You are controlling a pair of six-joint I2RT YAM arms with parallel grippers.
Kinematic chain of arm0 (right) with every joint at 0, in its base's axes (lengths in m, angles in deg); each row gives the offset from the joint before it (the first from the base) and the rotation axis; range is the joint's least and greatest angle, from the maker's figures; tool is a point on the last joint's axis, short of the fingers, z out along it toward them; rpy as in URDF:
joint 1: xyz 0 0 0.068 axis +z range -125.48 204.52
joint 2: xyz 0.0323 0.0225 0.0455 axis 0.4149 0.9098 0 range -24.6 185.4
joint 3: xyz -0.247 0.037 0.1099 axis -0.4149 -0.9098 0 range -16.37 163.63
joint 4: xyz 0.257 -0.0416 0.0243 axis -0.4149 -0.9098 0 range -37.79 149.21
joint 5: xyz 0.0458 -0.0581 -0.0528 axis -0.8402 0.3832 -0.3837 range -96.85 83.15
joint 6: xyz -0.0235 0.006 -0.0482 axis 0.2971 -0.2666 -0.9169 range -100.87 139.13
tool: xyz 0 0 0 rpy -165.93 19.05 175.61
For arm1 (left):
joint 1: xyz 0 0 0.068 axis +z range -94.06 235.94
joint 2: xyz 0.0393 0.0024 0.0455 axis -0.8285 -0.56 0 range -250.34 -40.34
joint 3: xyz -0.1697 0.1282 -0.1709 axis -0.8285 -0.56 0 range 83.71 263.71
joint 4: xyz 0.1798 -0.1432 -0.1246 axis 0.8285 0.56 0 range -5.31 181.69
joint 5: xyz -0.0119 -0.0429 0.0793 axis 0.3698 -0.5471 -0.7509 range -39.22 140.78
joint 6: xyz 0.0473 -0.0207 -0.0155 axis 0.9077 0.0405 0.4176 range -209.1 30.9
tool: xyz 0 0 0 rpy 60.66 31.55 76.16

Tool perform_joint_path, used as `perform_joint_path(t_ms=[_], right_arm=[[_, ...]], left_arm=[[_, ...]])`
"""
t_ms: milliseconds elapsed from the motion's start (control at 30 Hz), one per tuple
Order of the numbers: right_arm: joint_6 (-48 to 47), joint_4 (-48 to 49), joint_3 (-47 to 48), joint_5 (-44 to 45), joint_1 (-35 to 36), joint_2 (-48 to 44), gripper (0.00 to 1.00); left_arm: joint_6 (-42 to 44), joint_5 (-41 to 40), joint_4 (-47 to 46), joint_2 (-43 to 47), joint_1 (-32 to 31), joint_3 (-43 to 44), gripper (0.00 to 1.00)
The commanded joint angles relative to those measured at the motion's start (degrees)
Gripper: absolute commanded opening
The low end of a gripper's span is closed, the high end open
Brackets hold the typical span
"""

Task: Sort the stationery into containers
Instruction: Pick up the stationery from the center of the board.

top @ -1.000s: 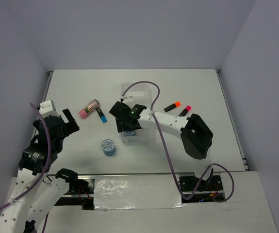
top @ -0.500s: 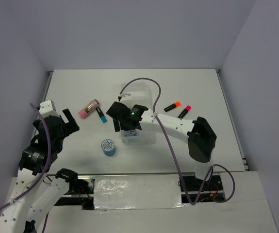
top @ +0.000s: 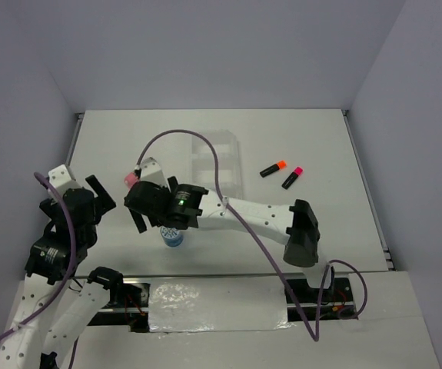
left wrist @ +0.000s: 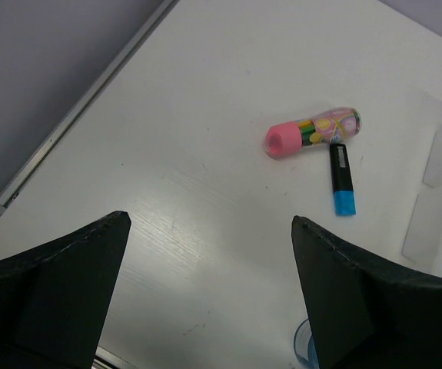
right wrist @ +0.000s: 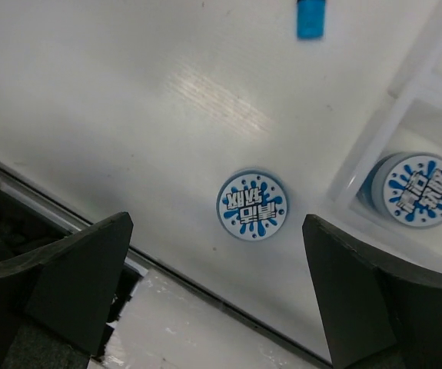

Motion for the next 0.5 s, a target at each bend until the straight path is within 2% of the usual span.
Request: perform_joint_path(t_ms=[0,467], right_arm=[[-0.92,-2.45,0.90,-1.97,-0.12,4.21,1.00],[-1.53,1.76,-3.49,-5.75,-1.70,11.69,0.98]], left_arm=[[-2.17,-3.94,0.10,2.48,0.43,2.15,0.99],[-1.29,-2.62,-0.78,2.13,0.43,1.88,0.99]])
